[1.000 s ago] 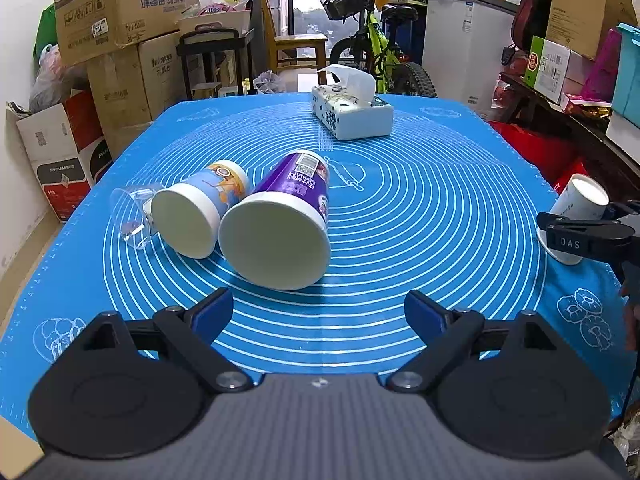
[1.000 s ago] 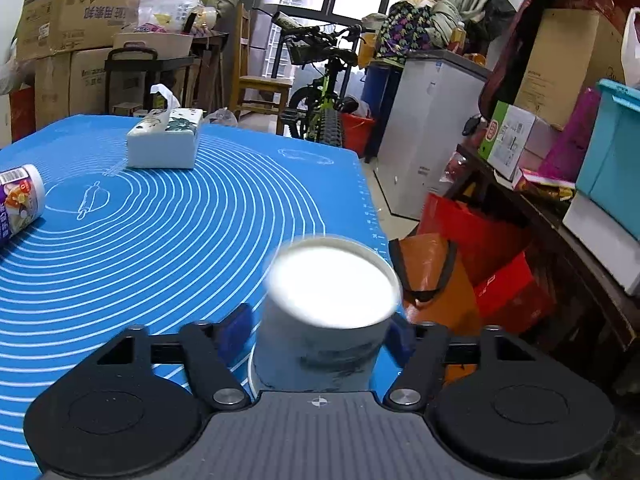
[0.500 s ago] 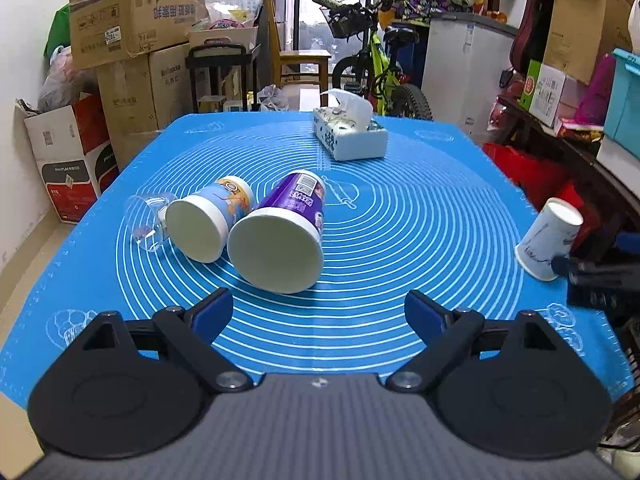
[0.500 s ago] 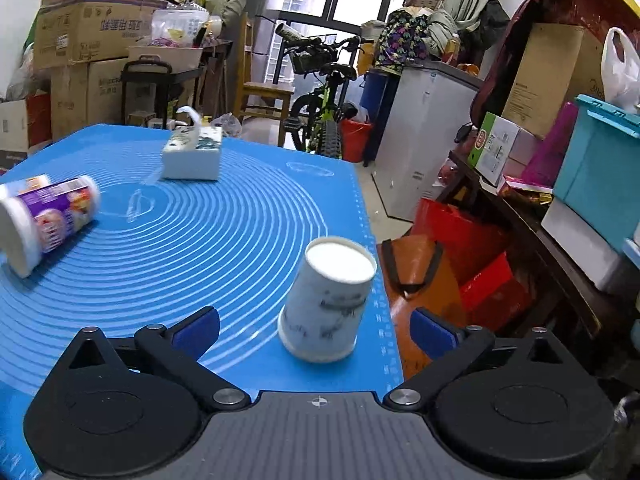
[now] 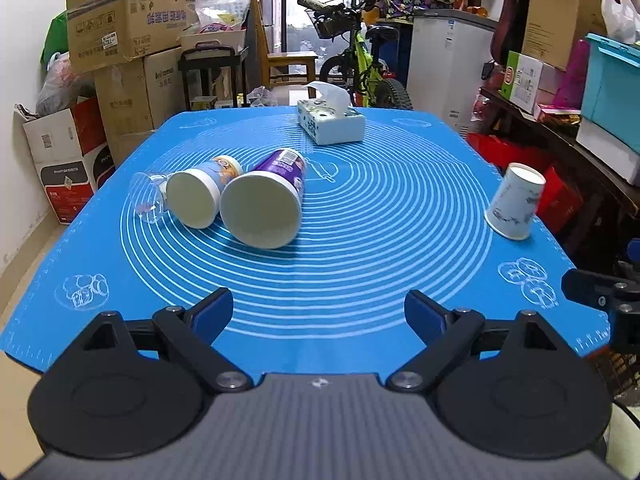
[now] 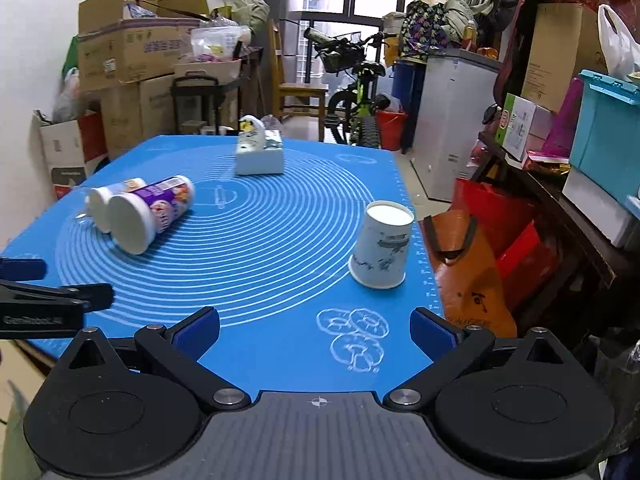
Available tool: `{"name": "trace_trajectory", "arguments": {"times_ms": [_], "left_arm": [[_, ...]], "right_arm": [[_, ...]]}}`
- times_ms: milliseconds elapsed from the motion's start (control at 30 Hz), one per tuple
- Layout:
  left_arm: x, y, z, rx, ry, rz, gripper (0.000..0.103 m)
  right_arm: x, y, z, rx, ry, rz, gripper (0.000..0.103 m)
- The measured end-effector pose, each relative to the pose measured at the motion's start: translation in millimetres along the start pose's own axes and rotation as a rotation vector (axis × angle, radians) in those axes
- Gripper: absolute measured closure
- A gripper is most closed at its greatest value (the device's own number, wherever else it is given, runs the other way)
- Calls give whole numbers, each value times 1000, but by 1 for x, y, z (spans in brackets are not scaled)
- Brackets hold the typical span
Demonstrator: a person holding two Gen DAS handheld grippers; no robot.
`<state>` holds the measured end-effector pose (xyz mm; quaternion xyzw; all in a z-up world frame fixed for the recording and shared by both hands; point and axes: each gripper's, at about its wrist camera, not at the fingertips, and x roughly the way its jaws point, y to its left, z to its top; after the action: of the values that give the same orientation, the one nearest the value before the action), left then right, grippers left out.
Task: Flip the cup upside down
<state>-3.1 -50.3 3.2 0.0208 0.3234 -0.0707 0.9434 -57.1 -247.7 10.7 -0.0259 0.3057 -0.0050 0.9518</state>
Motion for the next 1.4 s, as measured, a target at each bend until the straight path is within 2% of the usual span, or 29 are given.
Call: {"name": "trace_trajectory", "arguments": {"times_ms": [133,500,1400], "left_arm": [[-10,-7,-5,20,-8,-10,11],[-20,-19,-7,44,-34,-23,11],[-20,-20,-4,52,-36,-12,11]], "right_arm": [[-11,0,-3,-2,1,15,2],[-24,-2,-9,0,-4,-9,2],[-22,-4,-5,5,11,-12,2]]}}
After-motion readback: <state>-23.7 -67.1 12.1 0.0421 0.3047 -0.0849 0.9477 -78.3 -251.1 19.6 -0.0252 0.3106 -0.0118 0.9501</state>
